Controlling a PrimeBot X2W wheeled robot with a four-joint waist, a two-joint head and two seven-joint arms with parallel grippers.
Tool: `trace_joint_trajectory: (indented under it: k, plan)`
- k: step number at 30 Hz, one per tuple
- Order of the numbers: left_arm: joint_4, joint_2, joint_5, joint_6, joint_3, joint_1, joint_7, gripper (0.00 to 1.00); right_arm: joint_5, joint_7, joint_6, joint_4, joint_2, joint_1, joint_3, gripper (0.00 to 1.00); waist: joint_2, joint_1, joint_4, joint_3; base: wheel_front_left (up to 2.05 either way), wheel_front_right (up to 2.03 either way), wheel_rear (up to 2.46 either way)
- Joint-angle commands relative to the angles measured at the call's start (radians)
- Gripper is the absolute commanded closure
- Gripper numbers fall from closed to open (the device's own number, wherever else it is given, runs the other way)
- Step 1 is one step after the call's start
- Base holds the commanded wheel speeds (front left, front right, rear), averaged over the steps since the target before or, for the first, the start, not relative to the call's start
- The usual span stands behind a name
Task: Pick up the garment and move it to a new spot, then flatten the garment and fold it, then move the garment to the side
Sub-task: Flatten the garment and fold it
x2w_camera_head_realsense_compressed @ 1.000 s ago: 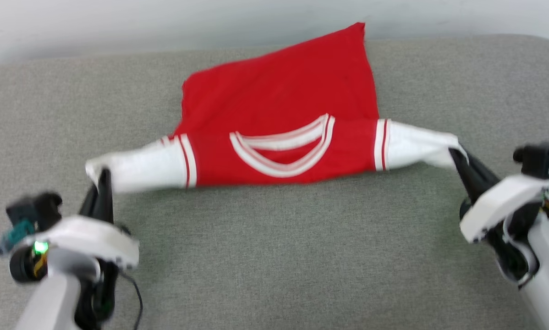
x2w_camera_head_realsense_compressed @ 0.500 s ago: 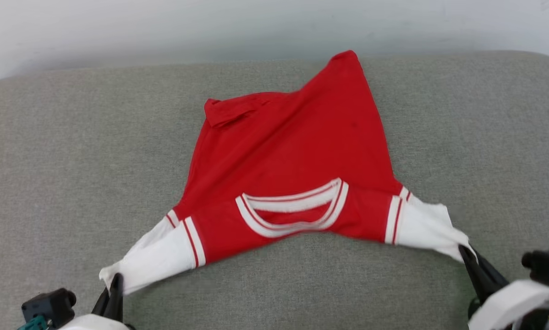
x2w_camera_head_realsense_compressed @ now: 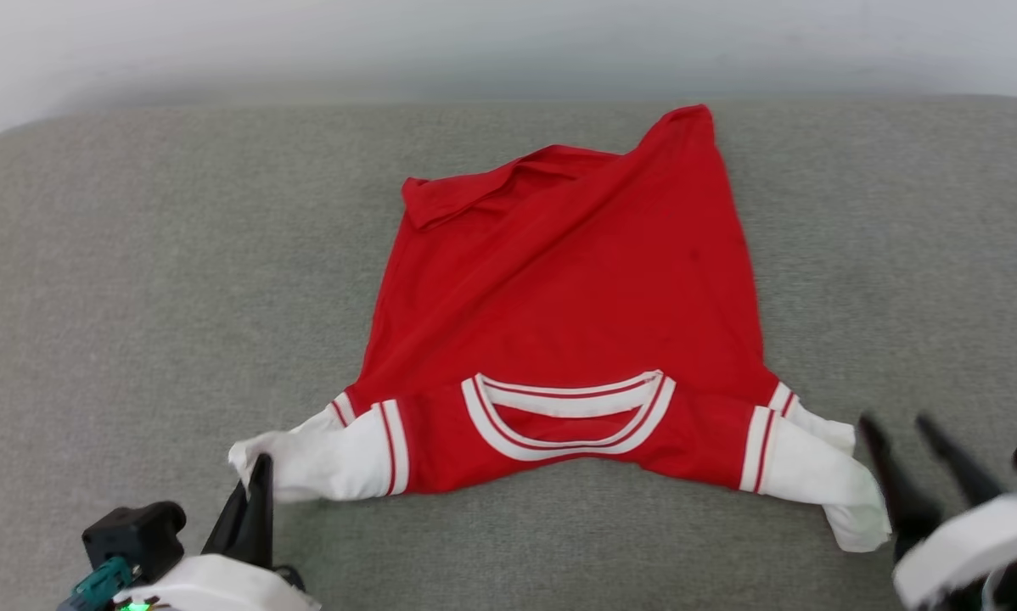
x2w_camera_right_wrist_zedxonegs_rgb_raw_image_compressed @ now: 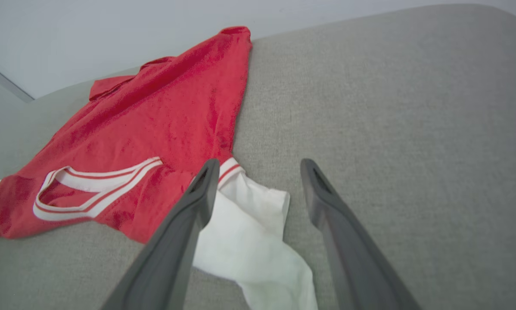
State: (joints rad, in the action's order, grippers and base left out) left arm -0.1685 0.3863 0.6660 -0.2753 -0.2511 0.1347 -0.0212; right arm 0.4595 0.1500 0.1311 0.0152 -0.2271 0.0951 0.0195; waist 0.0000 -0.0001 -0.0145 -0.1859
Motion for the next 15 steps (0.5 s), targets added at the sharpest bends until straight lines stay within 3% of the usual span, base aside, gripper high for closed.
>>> trace_joint_trajectory:
  k: [1, 8, 15]
  plan:
    - [-0.017, -0.006, -0.017, 0.001, -0.010, -0.027, -0.011, 1.00, 0.006, -0.001, -0.001, 0.007, 0.001, -0.077, 0.031, 0.00, 0.0000, 0.0001, 0.024, -0.018, 0.00, 0.00, 0.00]
    - [-0.081, -0.039, -0.067, 0.019, -0.070, -0.121, -0.036, 1.00, 0.028, 0.083, -0.001, -0.152, -0.065, -0.398, 0.121, 0.00, 0.0000, 0.0001, 0.131, -0.108, 0.00, 0.00, 0.00]
    - [-0.098, -0.107, -0.097, 0.060, -0.140, -0.231, -0.087, 1.00, 0.040, 0.297, -0.001, -0.362, -0.183, -0.735, 0.151, 0.00, 0.0000, 0.0001, 0.258, -0.245, 0.00, 0.00, 0.00]
